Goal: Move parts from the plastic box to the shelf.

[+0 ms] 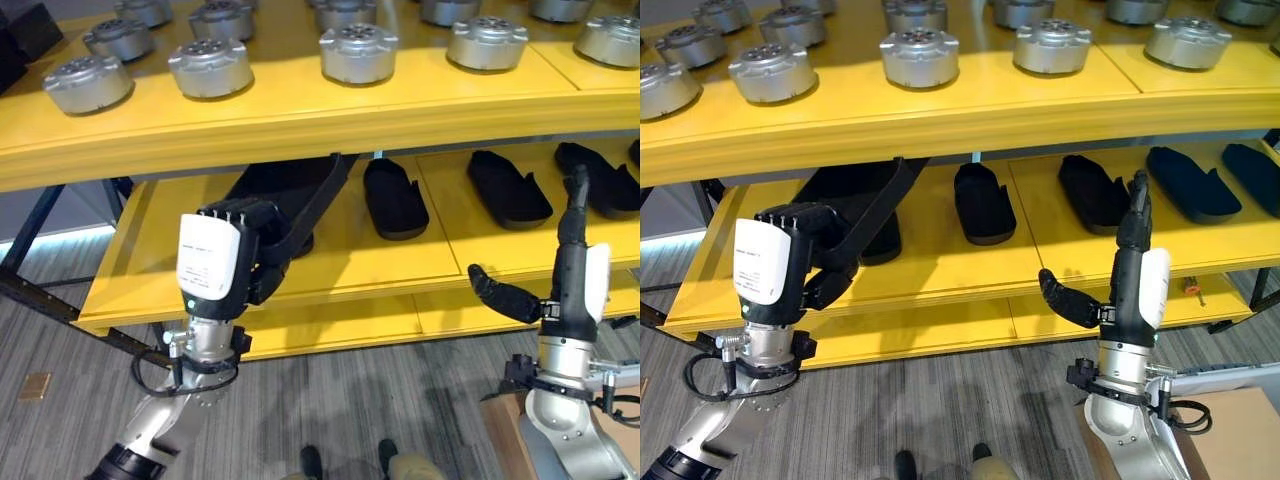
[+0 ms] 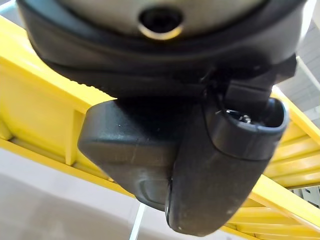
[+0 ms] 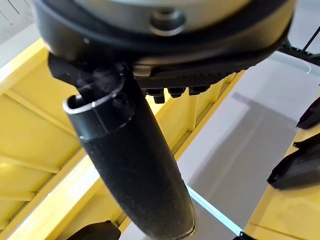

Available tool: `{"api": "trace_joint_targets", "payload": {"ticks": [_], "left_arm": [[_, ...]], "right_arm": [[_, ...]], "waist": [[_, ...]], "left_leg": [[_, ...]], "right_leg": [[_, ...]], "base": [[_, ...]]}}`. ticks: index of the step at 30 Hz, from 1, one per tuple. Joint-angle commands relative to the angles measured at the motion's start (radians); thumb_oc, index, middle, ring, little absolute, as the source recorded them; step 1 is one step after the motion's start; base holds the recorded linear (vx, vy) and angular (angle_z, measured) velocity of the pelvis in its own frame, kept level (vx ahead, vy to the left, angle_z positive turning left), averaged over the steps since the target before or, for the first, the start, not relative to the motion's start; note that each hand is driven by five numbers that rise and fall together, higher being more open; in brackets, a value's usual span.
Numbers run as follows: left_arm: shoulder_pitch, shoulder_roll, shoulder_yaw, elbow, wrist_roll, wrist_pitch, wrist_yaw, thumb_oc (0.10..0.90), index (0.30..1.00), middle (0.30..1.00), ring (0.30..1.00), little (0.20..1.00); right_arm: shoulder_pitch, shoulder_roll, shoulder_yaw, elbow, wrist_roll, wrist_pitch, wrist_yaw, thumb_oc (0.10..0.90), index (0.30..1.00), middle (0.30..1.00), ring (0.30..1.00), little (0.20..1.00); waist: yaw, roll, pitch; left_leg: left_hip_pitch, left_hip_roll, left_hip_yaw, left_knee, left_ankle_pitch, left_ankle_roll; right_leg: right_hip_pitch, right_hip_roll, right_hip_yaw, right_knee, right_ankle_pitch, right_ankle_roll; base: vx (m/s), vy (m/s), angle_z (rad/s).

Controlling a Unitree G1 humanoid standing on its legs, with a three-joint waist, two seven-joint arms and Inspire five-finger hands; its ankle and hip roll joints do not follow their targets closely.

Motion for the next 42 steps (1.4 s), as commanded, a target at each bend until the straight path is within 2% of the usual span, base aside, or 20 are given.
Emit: {"api": "trace_joint_targets", "payload": {"ticks": [1,2,3,5,7,10,13,17,20,22,23,25,30,33,34,35,36,37,39,42], "left_arm": [[-0.112,-0.007,0.117,-0.086,-0.036,0.061,0.148,0.4,0.3,0.3,0.3,0.3],[-0.111,-0.011,0.123,-0.068,-0.066,0.062,0.155,0.4,0.3,0.3,0.3,0.3],[-0.114,-0.008,0.13,-0.038,-0.096,0.031,0.17,0.4,0.3,0.3,0.3,0.3],[-0.11,-0.01,0.14,-0.028,-0.093,0.004,0.173,0.4,0.3,0.3,0.3,0.3],[-0.103,-0.029,0.15,-0.031,-0.064,-0.02,0.159,0.4,0.3,0.3,0.3,0.3],[-0.086,-0.035,0.178,-0.061,-0.032,-0.078,0.092,0.4,0.3,0.3,0.3,0.3],[-0.065,-0.016,0.184,-0.072,-0.008,-0.061,0.076,0.4,0.3,0.3,0.3,0.3],[-0.028,0.002,0.217,-0.049,-0.026,-0.073,0.074,0.4,0.3,0.3,0.3,0.3],[-0.039,0.002,0.196,-0.039,-0.028,-0.068,0.05,0.4,0.3,0.3,0.3,0.3],[-0.036,0.004,0.186,-0.029,-0.03,-0.075,0.05,0.4,0.3,0.3,0.3,0.3],[-0.032,0.001,0.185,-0.039,-0.023,-0.063,0.051,0.4,0.3,0.3,0.3,0.3],[-0.053,-0.004,0.169,-0.029,-0.027,-0.047,0.052,0.4,0.3,0.3,0.3,0.3],[-0.027,-0.016,0.196,-0.011,-0.073,-0.034,0.049,0.4,0.3,0.3,0.3,0.3],[-0.02,-0.026,0.207,0.008,-0.087,-0.02,0.032,0.4,0.3,0.3,0.3,0.3],[-0.015,-0.025,0.21,0.007,-0.091,-0.004,0.035,0.4,0.3,0.3,0.3,0.3],[-0.006,-0.023,0.214,0.013,-0.108,0.027,0.059,0.4,0.3,0.3,0.3,0.3],[-0.005,-0.024,0.224,0.015,-0.115,0.042,0.07,0.4,0.3,0.3,0.3,0.3],[-0.011,-0.029,0.235,0.023,-0.13,0.071,0.081,0.4,0.3,0.3,0.3,0.3],[-0.021,-0.035,0.236,0.036,-0.164,0.093,0.089,0.4,0.3,0.3,0.3,0.3],[-0.046,-0.053,0.222,0.1,-0.225,0.109,0.083,0.4,0.3,0.3,0.3,0.3]], "right_arm": [[-0.075,-0.082,-0.093,-0.034,0.082,-0.171,-0.041,0.9,1.0,1.0,1.0,1.0],[-0.08,-0.089,-0.106,-0.015,0.08,-0.191,-0.034,0.9,1.0,1.0,1.0,1.0],[-0.083,-0.096,-0.121,-0.018,0.066,-0.199,-0.014,0.9,1.0,1.0,1.0,1.0],[-0.08,-0.099,-0.128,-0.03,0.077,-0.185,-0.001,0.9,1.0,1.0,1.0,1.0],[-0.057,-0.086,-0.153,-0.04,0.128,-0.18,0.025,0.9,1.0,1.0,1.0,1.0],[-0.016,-0.039,-0.186,-0.061,0.14,-0.153,0.032,0.9,1.0,1.0,1.0,1.0],[-0.037,0.002,-0.16,-0.08,0.107,-0.127,0.032,0.9,1.0,1.0,1.0,1.0],[-0.121,0.025,-0.1,-0.057,0.076,-0.078,0.045,0.9,1.0,1.0,1.0,1.0],[-0.109,0.02,-0.094,-0.044,0.051,-0.063,0.022,0.9,1.0,1.0,1.0,1.0],[-0.103,0.009,-0.103,-0.037,0.031,-0.064,-0.015,0.9,1.0,1.0,1.0,1.0],[-0.1,-0.004,-0.114,-0.031,0.025,-0.063,-0.029,0.9,1.0,1.0,1.0,1.0],[-0.079,-0.016,-0.136,-0.01,0.011,-0.08,-0.061,0.9,1.0,1.0,1.0,1.0],[-0.029,-0.033,-0.205,0.003,-0.035,-0.082,-0.118,0.9,1.0,1.0,1.0,1.0],[-0.021,-0.039,-0.221,-0.011,-0.04,-0.087,-0.142,0.9,1.0,1.0,1.0,1.0],[-0.025,-0.04,-0.223,-0.011,-0.042,-0.086,-0.145,0.9,1.0,1.0,1.0,1.0],[-0.047,-0.052,-0.217,0.01,-0.038,-0.092,-0.152,0.9,1.0,1.0,1.0,1.0],[-0.053,-0.061,-0.219,0.019,-0.033,-0.105,-0.147,0.9,1.0,1.0,1.0,1.0],[-0.058,-0.065,-0.221,0.038,-0.033,-0.124,-0.145,0.9,1.0,1.0,1.0,1.0],[-0.063,-0.068,-0.222,0.057,-0.034,-0.143,-0.155,0.9,1.0,1.0,1.0,1.0],[-0.034,-0.078,-0.255,0.056,-0.029,-0.151,-0.181,0.9,1.0,1.0,1.0,1.0]], "waist": [[0.005,-0.024,-0.037],[0.009,-0.02,-0.031],[0.005,-0.008,-0.028],[0.005,-0.001,-0.026],[0.005,0.003,-0.027],[0.027,-0.012,-0.041],[0.051,-0.015,-0.056],[0.107,-0.018,-0.062],[0.099,-0.026,-0.065],[0.089,-0.033,-0.068],[0.08,-0.036,-0.063],[0.057,-0.037,-0.064],[0.031,-0.028,-0.086],[0.019,-0.024,-0.089],[0.016,-0.025,-0.088],[0.028,-0.036,-0.073],[0.038,-0.046,-0.057],[0.041,-0.048,-0.039],[0.034,-0.049,-0.038],[0.019,-0.044,-0.035]], "left_leg": [[0.037,0.089,-0.035,-0.081,0.032,-0.038],[0.021,0.123,-0.039,-0.113,0.054,-0.055],[0.029,0.123,-0.015,-0.118,0.044,-0.055],[0.035,0.116,-0.012,-0.119,0.041,-0.055],[0.051,0.093,0.0,-0.112,0.018,-0.05],[0.067,0.02,0.015,-0.079,-0.043,-0.007],[0.095,-0.013,0.087,-0.096,-0.07,0.022],[0.12,-0.019,0.221,-0.111,-0.086,0.037],[0.108,-0.04,0.187,-0.101,-0.102,0.063],[0.112,-0.046,0.189,-0.112,-0.092,0.069],[0.123,-0.057,0.18,-0.114,-0.099,0.068],[0.117,-0.078,0.137,-0.104,-0.101,0.071],[0.127,-0.087,0.099,-0.098,-0.104,0.056],[0.134,-0.085,0.115,-0.075,-0.122,0.053],[0.133,-0.087,0.127,-0.039,-0.144,0.055],[0.081,-0.096,0.117,0.113,-0.164,0.06],[0.026,-0.093,0.089,0.222,-0.139,0.052],[-0.034,-0.056,0.065,0.271,-0.107,0.038],[-0.027,-0.021,0.077,0.185,-0.103,0.029],[-0.04,0.051,0.094,0.021,0.064,-0.026]], "right_leg": [[0.038,0.053,0.1,-0.035,-0.015,0.037],[0.065,0.029,0.098,-0.047,-0.027,0.043],[0.069,0.001,0.083,-0.048,-0.028,0.058],[0.055,-0.01,0.079,-0.038,-0.023,0.067],[0.043,-0.039,0.056,-0.028,-0.015,0.087],[0.035,-0.104,-0.003,-0.034,0.023,0.128],[0.022,-0.156,-0.107,-0.04,0.064,0.149],[0.015,-0.194,-0.278,-0.056,0.114,0.166],[0.015,-0.123,-0.218,-0.02,0.053,0.149],[-0.009,-0.043,-0.2,0.01,0.009,0.125],[-0.005,0.014,-0.182,-0.003,-0.01,0.096],[-0.002,0.055,-0.097,-0.05,0.01,0.07],[0.031,0.082,-0.034,-0.139,0.048,0.053],[0.038,0.089,-0.025,-0.147,0.044,0.048],[0.037,0.09,-0.025,-0.136,0.036,0.042],[0.038,0.085,-0.019,-0.11,0.026,0.021],[0.045,0.086,-0.007,-0.101,0.026,0.009],[0.046,0.099,0.004,-0.087,0.021,0.0],[0.045,0.099,0.001,-0.079,0.013,0.004],[0.082,0.095,-0.005,-0.1,0.002,0.009]], "base": [[0.16,0.381,-0.37],[0.22,0.542,-0.34],[0.19,0.565,-0.37],[0.1,0.406,-0.22],[0.17,0.471,-0.03],[0.2,0.507,0.45],[0.13,0.425,0.1],[0.03,0.228,-0.67],[0.04,0.074,-0.37],[0.04,0.02,0.45],[0.06,-0.006,0.11],[0.06,-0.073,0.01],[0.1,-0.133,0.15],[0.08,-0.124,-0.1],[0.06,-0.141,-0.08],[0.02,-0.108,-0.24],[-0.01,-0.084,-0.36],[-0.01,-0.016,-0.57],[0.03,0.071,-0.47],[0.07,0.096,0.07]]}}
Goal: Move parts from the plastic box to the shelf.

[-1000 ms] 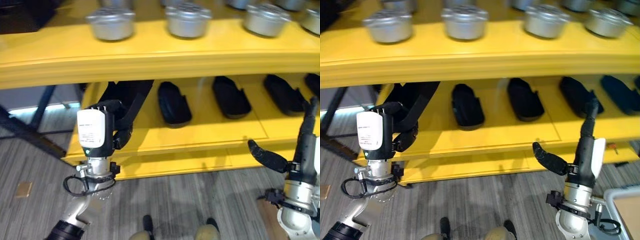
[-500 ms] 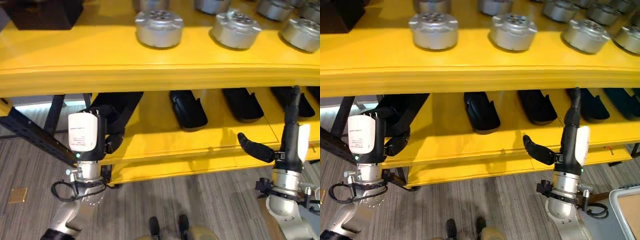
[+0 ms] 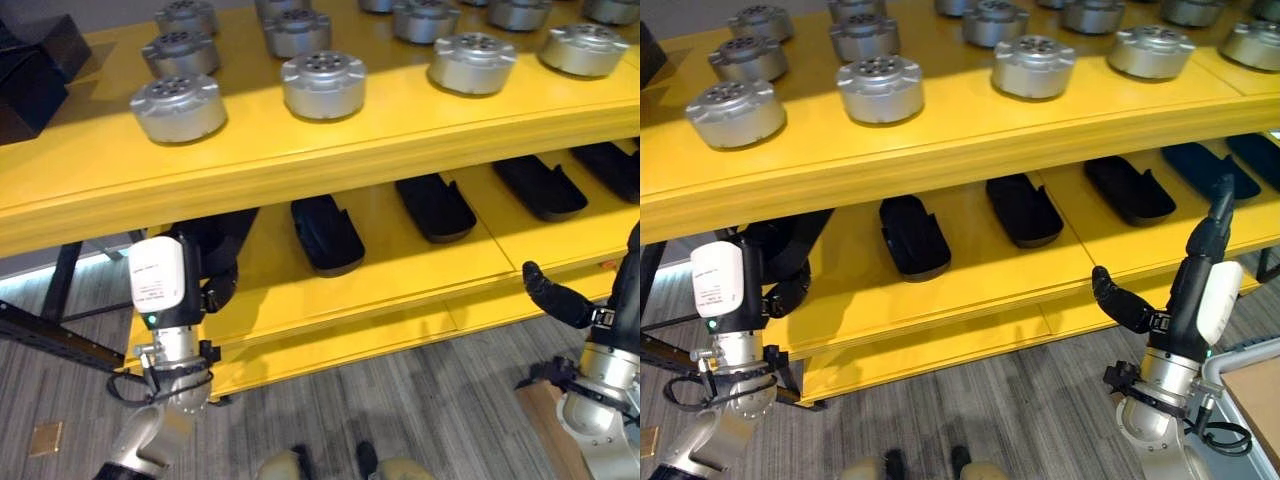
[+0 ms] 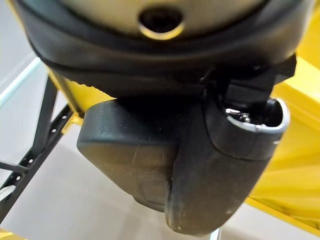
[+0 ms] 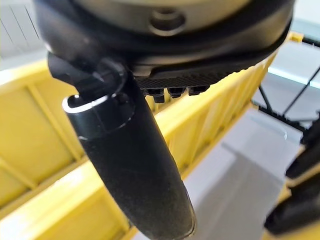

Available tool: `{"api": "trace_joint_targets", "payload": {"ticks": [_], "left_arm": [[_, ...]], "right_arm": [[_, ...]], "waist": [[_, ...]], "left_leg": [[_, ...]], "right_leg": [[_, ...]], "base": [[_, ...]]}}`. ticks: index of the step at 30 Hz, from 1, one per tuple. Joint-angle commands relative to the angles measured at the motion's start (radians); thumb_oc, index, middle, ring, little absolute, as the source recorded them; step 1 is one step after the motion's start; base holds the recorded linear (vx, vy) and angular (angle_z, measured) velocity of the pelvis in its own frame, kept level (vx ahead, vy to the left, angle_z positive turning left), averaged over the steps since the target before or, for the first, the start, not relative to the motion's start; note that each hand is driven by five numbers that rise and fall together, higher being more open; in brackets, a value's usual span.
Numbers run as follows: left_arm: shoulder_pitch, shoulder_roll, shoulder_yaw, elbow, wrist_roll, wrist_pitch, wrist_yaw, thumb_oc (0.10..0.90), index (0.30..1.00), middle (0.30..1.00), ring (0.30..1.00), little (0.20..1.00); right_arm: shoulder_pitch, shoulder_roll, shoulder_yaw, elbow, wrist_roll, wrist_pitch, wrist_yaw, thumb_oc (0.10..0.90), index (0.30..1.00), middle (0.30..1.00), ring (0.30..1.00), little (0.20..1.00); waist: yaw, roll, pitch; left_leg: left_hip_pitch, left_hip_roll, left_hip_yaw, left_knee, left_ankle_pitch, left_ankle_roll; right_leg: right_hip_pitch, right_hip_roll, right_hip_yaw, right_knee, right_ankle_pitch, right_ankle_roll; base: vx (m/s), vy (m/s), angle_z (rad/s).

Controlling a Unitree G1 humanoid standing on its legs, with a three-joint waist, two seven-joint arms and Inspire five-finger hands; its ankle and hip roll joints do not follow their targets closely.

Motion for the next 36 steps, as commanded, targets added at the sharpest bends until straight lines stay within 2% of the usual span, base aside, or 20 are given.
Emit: {"api": "trace_joint_targets", "payload": {"ticks": [1,5,9,11,12,17,23,28,34,36], "left_arm": [[-0.124,0.0,0.094,0.009,-0.06,-0.01,0.116,0.4,0.3,0.3,0.3,0.3],[-0.146,-0.041,0.083,0.068,-0.084,-0.03,0.155,0.4,0.3,0.3,0.3,0.3],[-0.145,-0.073,0.085,0.09,-0.133,-0.006,0.139,0.4,0.3,0.3,0.3,0.3],[-0.143,-0.076,0.085,0.094,-0.135,-0.005,0.14,0.4,0.3,0.3,0.3,0.3],[-0.138,-0.087,0.076,0.113,-0.169,0.02,0.132,0.4,0.3,0.3,0.3,0.3],[-0.142,-0.11,0.053,0.184,-0.247,0.065,0.152,0.4,0.3,0.3,0.3,0.3],[-0.179,-0.128,0.022,0.262,-0.236,0.08,0.17,0.4,0.3,0.3,0.3,0.3],[-0.245,-0.146,-0.044,0.386,-0.228,0.132,0.138,0.4,0.3,0.3,0.3,0.3],[-0.296,-0.169,-0.094,0.495,-0.253,0.134,0.116,0.4,0.3,0.3,0.3,0.3],[-0.32,-0.188,-0.12,0.532,-0.264,0.153,0.1,0.4,0.3,0.3,0.3,0.3]], "right_arm": [[-0.065,-0.092,-0.102,-0.047,0.0,-0.093,-0.051,0.9,1.0,1.0,1.0,1.0],[-0.06,-0.08,-0.113,-0.047,0.011,-0.091,-0.023,0.9,1.0,1.0,1.0,1.0],[-0.062,-0.053,-0.087,-0.064,-0.015,-0.067,-0.025,0.9,1.0,1.0,1.0,1.0],[-0.066,-0.051,-0.084,-0.063,-0.018,-0.064,-0.028,0.9,1.0,1.0,1.0,1.0],[-0.076,-0.045,-0.073,-0.058,-0.028,-0.05,-0.036,0.9,1.0,1.0,1.0,1.0],[-0.077,-0.037,-0.07,-0.051,-0.031,-0.035,-0.046,0.9,1.0,1.0,1.0,1.0],[-0.091,-0.033,-0.054,-0.047,-0.038,-0.027,-0.038,0.9,1.0,1.0,1.0,1.0],[-0.127,-0.043,-0.02,-0.036,-0.035,-0.018,-0.025,0.9,1.0,1.0,1.0,1.0],[-0.145,-0.05,-0.005,-0.02,-0.032,-0.027,-0.02,0.9,1.0,1.0,1.0,1.0],[-0.151,-0.053,-0.001,-0.019,-0.031,-0.028,-0.01,0.9,1.0,1.0,1.0,1.0]], "waist": [[-0.005,-0.016,-0.034],[-0.014,-0.003,-0.046],[-0.013,0.008,-0.058],[-0.012,0.008,-0.058],[-0.009,0.01,-0.062],[-0.007,0.006,-0.069],[-0.011,0.003,-0.068],[-0.028,0.005,-0.068],[-0.046,0.009,-0.064],[-0.058,0.011,-0.063]], "left_leg": [[0.101,-0.001,0.042,-0.111,0.061,0.008],[0.161,-0.016,0.06,-0.207,0.036,0.013],[0.218,-0.033,0.063,-0.251,0.023,0.012],[0.222,-0.035,0.064,-0.253,0.022,0.012],[0.235,-0.043,0.063,-0.262,0.013,0.015],[0.247,-0.049,0.061,-0.267,0.007,0.021],[0.251,-0.045,0.066,-0.269,0.007,0.024],[0.25,-0.036,0.081,-0.265,0.008,0.022],[0.248,-0.028,0.093,-0.257,0.009,0.023],[0.249,-0.023,0.1,-0.255,0.01,0.022]], "right_leg": [[0.047,-0.025,0.04,-0.046,-0.019,0.101],[0.052,-0.051,0.026,-0.072,-0.011,0.116],[0.049,-0.053,0.007,-0.089,-0.003,0.122],[0.05,-0.053,0.005,-0.09,-0.002,0.122],[0.05,-0.052,-0.002,-0.095,-0.003,0.121],[0.052,-0.048,-0.009,-0.1,-0.001,0.121],[0.049,-0.045,-0.007,-0.1,0.002,0.121],[0.042,-0.037,0.007,-0.093,0.0,0.12],[0.036,-0.03,0.02,-0.082,-0.004,0.117],[0.035,-0.026,0.029,-0.079,-0.006,0.116]], "base": [[0.08,0.102,0.33],[0.06,0.099,0.05],[0.07,0.047,0.12],[0.04,0.016,0.25],[0.04,0.015,0.11],[0.03,-0.008,0.07],[0.0,0.0,0.0],[-0.01,-0.001,-0.01],[-0.02,-0.004,-0.04],[-0.01,0.005,-0.1]]}}
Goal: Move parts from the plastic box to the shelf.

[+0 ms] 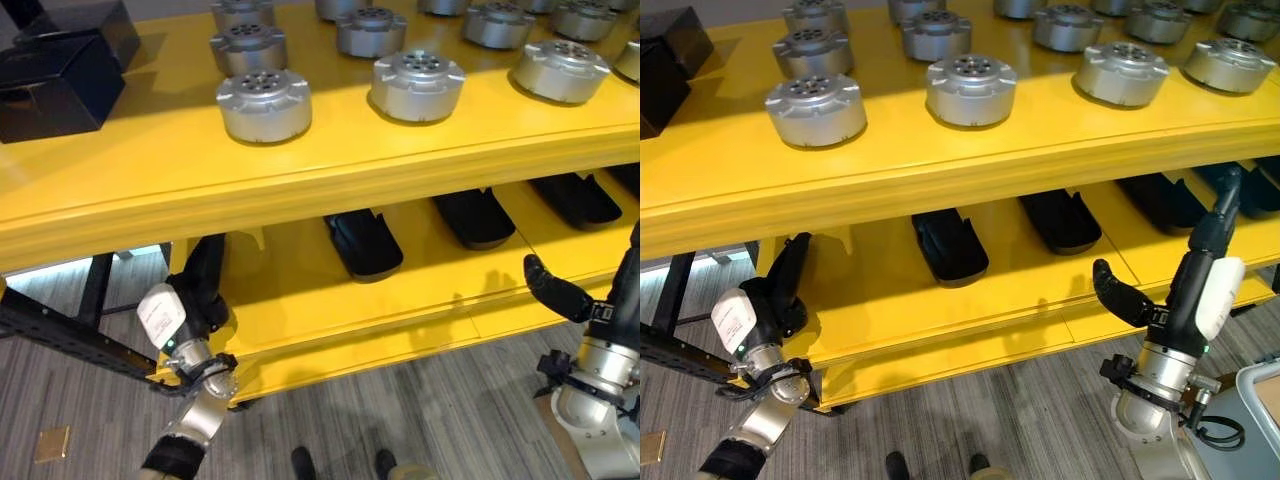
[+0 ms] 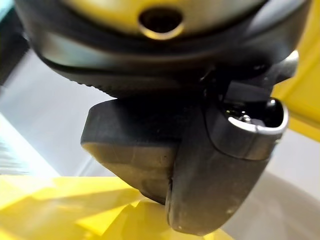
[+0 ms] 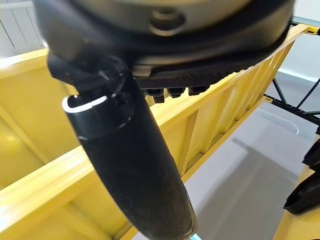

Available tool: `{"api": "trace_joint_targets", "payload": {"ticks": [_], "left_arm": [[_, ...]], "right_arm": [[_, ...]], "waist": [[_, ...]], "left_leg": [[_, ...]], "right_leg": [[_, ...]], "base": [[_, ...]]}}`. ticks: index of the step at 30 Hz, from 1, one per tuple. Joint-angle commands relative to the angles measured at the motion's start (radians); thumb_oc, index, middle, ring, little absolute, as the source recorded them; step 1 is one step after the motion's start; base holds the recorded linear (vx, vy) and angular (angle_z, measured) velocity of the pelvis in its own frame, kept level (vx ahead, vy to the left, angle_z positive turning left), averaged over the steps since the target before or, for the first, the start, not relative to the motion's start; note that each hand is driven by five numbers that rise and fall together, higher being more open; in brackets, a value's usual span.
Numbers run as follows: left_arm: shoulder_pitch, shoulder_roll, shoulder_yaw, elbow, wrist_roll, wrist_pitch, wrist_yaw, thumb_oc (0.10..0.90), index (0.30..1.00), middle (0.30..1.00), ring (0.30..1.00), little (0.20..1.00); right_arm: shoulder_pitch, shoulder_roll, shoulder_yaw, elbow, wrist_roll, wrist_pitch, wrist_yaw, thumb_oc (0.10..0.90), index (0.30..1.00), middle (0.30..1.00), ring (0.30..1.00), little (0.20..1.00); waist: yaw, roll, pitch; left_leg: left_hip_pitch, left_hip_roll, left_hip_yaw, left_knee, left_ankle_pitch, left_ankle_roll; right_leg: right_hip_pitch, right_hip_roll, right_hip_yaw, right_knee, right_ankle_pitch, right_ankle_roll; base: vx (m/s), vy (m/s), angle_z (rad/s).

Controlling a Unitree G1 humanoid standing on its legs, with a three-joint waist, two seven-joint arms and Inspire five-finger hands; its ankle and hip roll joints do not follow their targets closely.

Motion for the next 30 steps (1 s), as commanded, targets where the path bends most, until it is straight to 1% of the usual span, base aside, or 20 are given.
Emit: {"api": "trace_joint_targets", "payload": {"ticks": [1,3,5,8,9,14,17,21,23,26,30], "left_arm": [[-0.119,-0.02,-0.036,0.078,0.006,-0.007,-0.037,0.4,0.3,0.3,0.3,0.3],[-0.127,-0.035,-0.043,0.103,0.001,0.008,-0.046,0.4,0.3,0.3,0.3,0.3],[-0.143,-0.063,-0.047,0.177,-0.025,-0.004,-0.055,0.4,0.3,0.3,0.3,0.3],[-0.163,-0.085,-0.048,0.236,-0.048,-0.011,-0.058,0.4,0.3,0.3,0.3,0.3],[-0.185,-0.106,-0.048,0.288,-0.034,-0.012,-0.051,0.4,0.3,0.3,0.3,0.3],[-0.201,-0.134,-0.045,0.341,-0.065,-0.009,-0.058,0.4,0.3,0.3,0.3,0.3],[-0.22,-0.133,-0.045,0.379,-0.04,-0.006,-0.051,0.4,0.3,0.3,0.3,0.3],[-0.243,-0.141,-0.044,0.426,-0.083,-0.009,-0.049,0.4,0.3,0.3,0.3,0.3],[-0.242,-0.155,-0.034,0.447,-0.132,-0.025,-0.059,0.4,0.3,0.3,0.3,0.3],[-0.228,-0.181,-0.022,0.454,-0.183,-0.026,-0.06,0.4,0.3,0.3,0.3,0.3],[-0.219,-0.205,-0.001,0.475,-0.217,-0.027,-0.051,0.4,0.3,0.3,0.3,0.3]], "right_arm": [[-0.1,-0.074,-0.032,-0.019,-0.009,-0.068,-0.009,0.9,1.0,1.0,1.0,1.0],[-0.101,-0.073,-0.035,-0.019,-0.004,-0.075,0.001,0.9,1.0,1.0,1.0,1.0],[-0.106,-0.077,-0.034,-0.016,0.0,-0.088,0.009,0.9,1.0,1.0,1.0,1.0],[-0.111,-0.078,-0.029,-0.016,0.004,-0.09,0.022,0.9,1.0,1.0,1.0,1.0],[-0.115,-0.076,-0.027,-0.02,0.007,-0.09,0.04,0.9,1.0,1.0,1.0,1.0],[-0.114,-0.075,-0.029,-0.017,0.008,-0.108,0.068,0.9,1.0,1.0,1.0,1.0],[-0.114,-0.078,-0.028,-0.017,0.013,-0.117,0.09,0.9,1.0,1.0,1.0,1.0],[-0.117,-0.084,-0.027,-0.017,0.012,-0.13,0.105,0.9,1.0,1.0,1.0,1.0],[-0.119,-0.084,-0.026,-0.013,0.015,-0.131,0.11,0.9,1.0,1.0,1.0,1.0],[-0.118,-0.08,-0.031,-0.021,0.021,-0.125,0.128,0.9,1.0,1.0,1.0,1.0],[-0.114,-0.069,-0.03,-0.04,0.015,-0.112,0.144,0.9,1.0,1.0,1.0,1.0]], "waist": [[-0.022,-0.021,-0.061],[-0.026,-0.02,-0.061],[-0.037,-0.021,-0.062],[-0.046,-0.02,-0.062],[-0.059,-0.018,-0.062],[-0.073,-0.015,-0.061],[-0.081,-0.013,-0.062],[-0.092,-0.012,-0.06],[-0.093,-0.012,-0.059],[-0.092,-0.012,-0.057],[-0.094,-0.015,-0.054]], "left_leg": [[0.018,0.07,0.031,0.033,-0.113,-0.03],[0.02,0.071,0.035,0.034,-0.114,-0.03],[0.022,0.073,0.043,0.033,-0.113,-0.028],[0.022,0.076,0.049,0.036,-0.111,-0.028],[0.026,0.079,0.054,0.037,-0.11,-0.028],[0.028,0.083,0.062,0.04,-0.108,-0.03],[0.03,0.085,0.067,0.045,-0.108,-0.03],[0.029,0.088,0.072,0.053,-0.109,-0.031],[0.028,0.089,0.072,0.058,-0.11,-0.031],[0.028,0.09,0.069,0.061,-0.111,-0.03],[0.027,0.091,0.068,0.066,-0.112,-0.029]], "right_leg": [[-0.07,0.059,0.049,0.052,-0.032,-0.013],[-0.07,0.06,0.053,0.053,-0.031,-0.013],[-0.073,0.062,0.057,0.055,-0.031,-0.011],[-0.072,0.065,0.065,0.058,-0.032,-0.013],[-0.073,0.068,0.075,0.061,-0.034,-0.014],[-0.071,0.071,0.084,0.066,-0.036,-0.016],[-0.072,0.072,0.087,0.074,-0.039,-0.016],[-0.071,0.071,0.091,0.082,-0.043,-0.017],[-0.071,0.071,0.091,0.085,-0.044,-0.018],[-0.07,0.07,0.088,0.089,-0.047,-0.02],[-0.072,0.07,0.086,0.096,-0.05,-0.021]], "base": [[-0.01,0.009,-0.07],[-0.01,0.006,-0.08],[-0.02,-0.011,-0.15],[-0.01,-0.007,-0.09],[0.0,0.002,-0.06],[0.01,0.008,-0.09],[0.0,0.005,-0.01],[0.02,0.015,-0.09],[0.03,-0.001,-0.07],[0.01,0.0,-0.02],[0.0,0.0,0.0]]}}
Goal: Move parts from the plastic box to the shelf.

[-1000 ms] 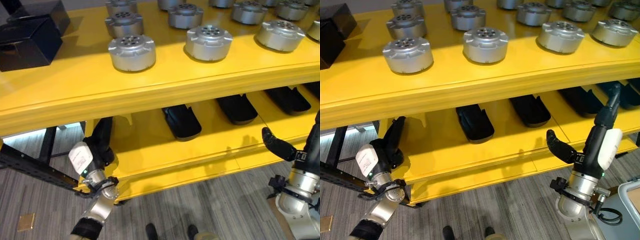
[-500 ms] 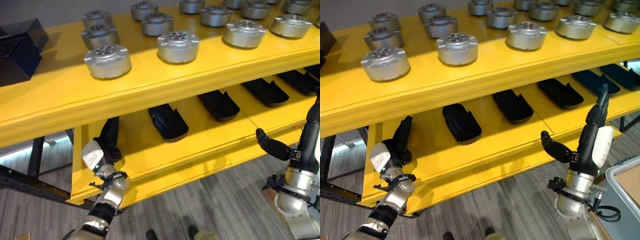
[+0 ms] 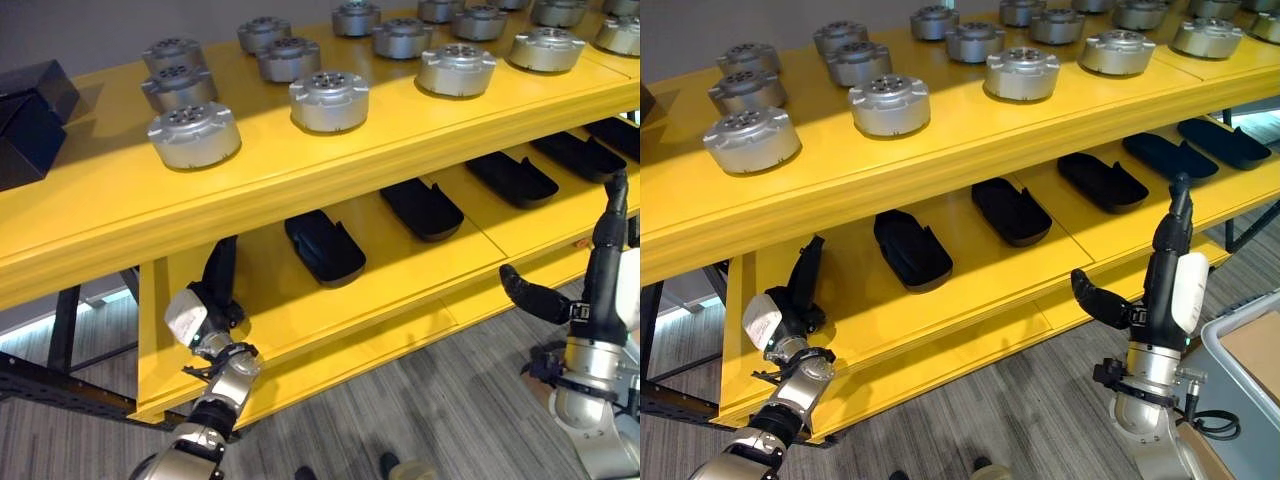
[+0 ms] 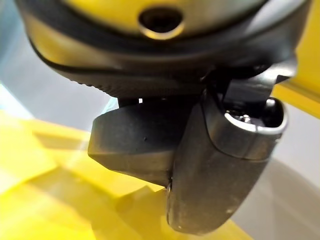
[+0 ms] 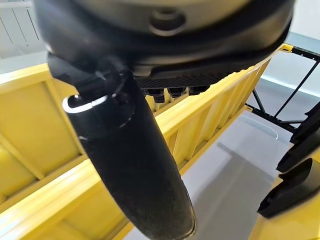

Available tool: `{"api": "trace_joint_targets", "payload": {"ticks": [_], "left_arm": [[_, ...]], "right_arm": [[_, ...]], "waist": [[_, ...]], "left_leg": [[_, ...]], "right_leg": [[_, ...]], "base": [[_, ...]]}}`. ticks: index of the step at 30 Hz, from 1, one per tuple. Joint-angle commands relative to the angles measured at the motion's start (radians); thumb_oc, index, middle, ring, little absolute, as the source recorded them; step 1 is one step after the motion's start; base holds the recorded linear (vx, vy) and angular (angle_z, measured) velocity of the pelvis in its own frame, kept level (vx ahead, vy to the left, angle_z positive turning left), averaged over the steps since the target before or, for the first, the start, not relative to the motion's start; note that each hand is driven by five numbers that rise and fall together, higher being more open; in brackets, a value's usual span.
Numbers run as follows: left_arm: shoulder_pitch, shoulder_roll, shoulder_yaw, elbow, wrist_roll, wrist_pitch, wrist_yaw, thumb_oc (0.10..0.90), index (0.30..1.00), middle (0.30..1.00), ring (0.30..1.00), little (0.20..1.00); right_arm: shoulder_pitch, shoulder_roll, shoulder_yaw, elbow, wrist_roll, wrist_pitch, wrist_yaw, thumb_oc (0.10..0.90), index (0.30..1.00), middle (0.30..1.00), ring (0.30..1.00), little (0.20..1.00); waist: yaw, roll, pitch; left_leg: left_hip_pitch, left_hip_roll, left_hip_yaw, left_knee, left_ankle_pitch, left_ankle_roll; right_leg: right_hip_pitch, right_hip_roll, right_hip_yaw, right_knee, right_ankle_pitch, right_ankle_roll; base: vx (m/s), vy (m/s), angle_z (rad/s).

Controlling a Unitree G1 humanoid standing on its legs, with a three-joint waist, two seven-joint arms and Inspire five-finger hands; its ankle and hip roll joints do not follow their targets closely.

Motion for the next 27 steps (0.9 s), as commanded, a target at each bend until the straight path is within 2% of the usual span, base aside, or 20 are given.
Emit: {"api": "trace_joint_targets", "payload": {"ticks": [1,5,7,8,11,17,27], "left_arm": [[-0.029,-0.053,-0.016,0.113,-0.061,-0.002,-0.063,0.4,0.3,0.3,0.3,0.3],[-0.024,-0.057,-0.006,0.124,-0.074,-0.003,-0.068,0.4,0.3,0.3,0.3,0.3],[-0.024,-0.057,-0.006,0.124,-0.075,-0.003,-0.067,0.631,0.624,0.624,0.624,0.624],[-0.024,-0.055,-0.006,0.123,-0.078,-0.006,-0.071,0.9,1.0,1.0,1.0,1.0],[-0.025,-0.057,-0.011,0.13,-0.105,-0.021,-0.141,0.9,1.0,1.0,1.0,1.0],[-0.028,-0.072,-0.031,0.132,-0.131,-0.04,-0.175,0.9,1.0,1.0,1.0,1.0],[-0.041,-0.094,-0.047,0.104,-0.158,-0.018,-0.152,0.9,1.0,1.0,1.0,1.0]], "right_arm": [[-0.108,-0.054,-0.047,-0.076,0.013,-0.069,-0.009,0.9,1.0,1.0,1.0,1.0],[-0.101,-0.053,-0.048,-0.075,0.012,-0.068,0.001,0.9,1.0,1.0,1.0,1.0],[-0.1,-0.053,-0.047,-0.078,0.012,-0.064,0.003,0.9,1.0,1.0,1.0,1.0],[-0.099,-0.053,-0.048,-0.078,0.014,-0.063,0.003,0.9,1.0,1.0,1.0,1.0],[-0.094,-0.051,-0.046,-0.078,0.015,-0.063,0.003,0.9,1.0,1.0,1.0,1.0],[-0.099,-0.05,-0.038,-0.082,0.012,-0.052,0.009,0.9,1.0,1.0,1.0,1.0],[-0.097,-0.053,-0.034,-0.082,0.014,-0.05,0.036,0.9,1.0,1.0,1.0,1.0]], "waist": [[-0.015,-0.048,-0.032],[-0.016,-0.051,-0.032],[-0.016,-0.052,-0.032],[-0.016,-0.053,-0.031],[-0.017,-0.054,-0.029],[-0.02,-0.051,-0.025],[-0.026,-0.048,-0.024]], "left_leg": [[-0.007,0.064,0.002,0.067,-0.11,-0.022],[-0.006,0.063,0.002,0.067,-0.11,-0.022],[-0.006,0.063,0.001,0.067,-0.11,-0.022],[-0.007,0.063,0.0,0.068,-0.11,-0.022],[-0.006,0.064,0.0,0.068,-0.111,-0.021],[-0.004,0.064,0.001,0.068,-0.112,-0.02],[-0.001,0.064,0.001,0.067,-0.112,-0.02]], "right_leg": [[-0.072,0.053,0.021,0.096,-0.063,-0.025],[-0.073,0.053,0.018,0.097,-0.063,-0.025],[-0.073,0.053,0.018,0.097,-0.063,-0.025],[-0.075,0.053,0.017,0.098,-0.063,-0.025],[-0.077,0.054,0.015,0.099,-0.062,-0.025],[-0.076,0.053,0.017,0.099,-0.061,-0.025],[-0.079,0.051,0.018,0.105,-0.063,-0.025]], "base": [[0.0,0.0,0.0],[0.01,-0.001,0.0],[0.0,0.0,0.0],[0.0,0.0,0.0],[0.0,0.0,0.0],[0.0,0.0,0.0],[0.0,0.0,0.0]]}}
